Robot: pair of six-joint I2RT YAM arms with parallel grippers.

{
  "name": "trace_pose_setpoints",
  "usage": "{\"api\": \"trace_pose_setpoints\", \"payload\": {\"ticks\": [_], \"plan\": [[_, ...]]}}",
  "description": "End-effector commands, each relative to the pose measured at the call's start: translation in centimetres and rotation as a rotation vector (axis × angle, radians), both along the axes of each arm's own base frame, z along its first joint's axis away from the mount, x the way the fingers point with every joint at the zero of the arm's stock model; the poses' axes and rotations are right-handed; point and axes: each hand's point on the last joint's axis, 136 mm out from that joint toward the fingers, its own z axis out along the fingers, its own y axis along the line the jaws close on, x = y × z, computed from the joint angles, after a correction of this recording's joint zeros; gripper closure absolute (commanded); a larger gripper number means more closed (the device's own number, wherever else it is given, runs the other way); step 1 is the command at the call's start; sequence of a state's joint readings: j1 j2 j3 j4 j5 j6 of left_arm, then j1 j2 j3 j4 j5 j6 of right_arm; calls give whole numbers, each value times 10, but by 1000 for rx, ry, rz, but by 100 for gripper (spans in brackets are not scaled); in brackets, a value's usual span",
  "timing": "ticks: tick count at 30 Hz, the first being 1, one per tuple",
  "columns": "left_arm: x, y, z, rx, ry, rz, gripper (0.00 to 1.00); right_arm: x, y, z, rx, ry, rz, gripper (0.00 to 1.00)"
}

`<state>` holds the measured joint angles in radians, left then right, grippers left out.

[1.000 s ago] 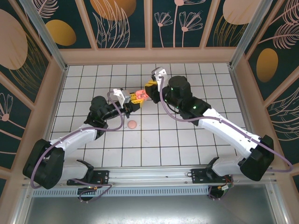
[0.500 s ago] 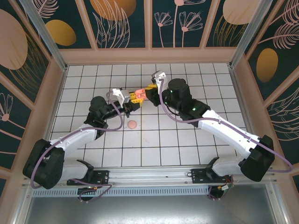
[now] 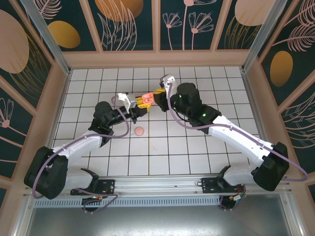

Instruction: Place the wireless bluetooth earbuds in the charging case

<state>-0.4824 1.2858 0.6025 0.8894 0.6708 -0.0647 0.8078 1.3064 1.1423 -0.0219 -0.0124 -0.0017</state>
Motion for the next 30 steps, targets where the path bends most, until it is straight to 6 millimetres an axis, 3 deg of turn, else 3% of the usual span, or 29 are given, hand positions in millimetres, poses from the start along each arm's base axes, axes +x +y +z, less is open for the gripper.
{"api": "trace_pose_setpoints", "payload": {"ticks": [1,15,25,30], "plan": [[-1,2,29,-57,-78,-7,100,5,-1,-11,-41,-11,-28,81],[0,3,31,-67,-80,-2,100,-6,13,-21,-167,-69,-32,81],[3,2,29,-64,-74,1,100,-22,38,-36,-395,-205,-39,82],[3,2,30,-67,-76,4,100,-20,38,-42,-411,-194,-55,80]]}}
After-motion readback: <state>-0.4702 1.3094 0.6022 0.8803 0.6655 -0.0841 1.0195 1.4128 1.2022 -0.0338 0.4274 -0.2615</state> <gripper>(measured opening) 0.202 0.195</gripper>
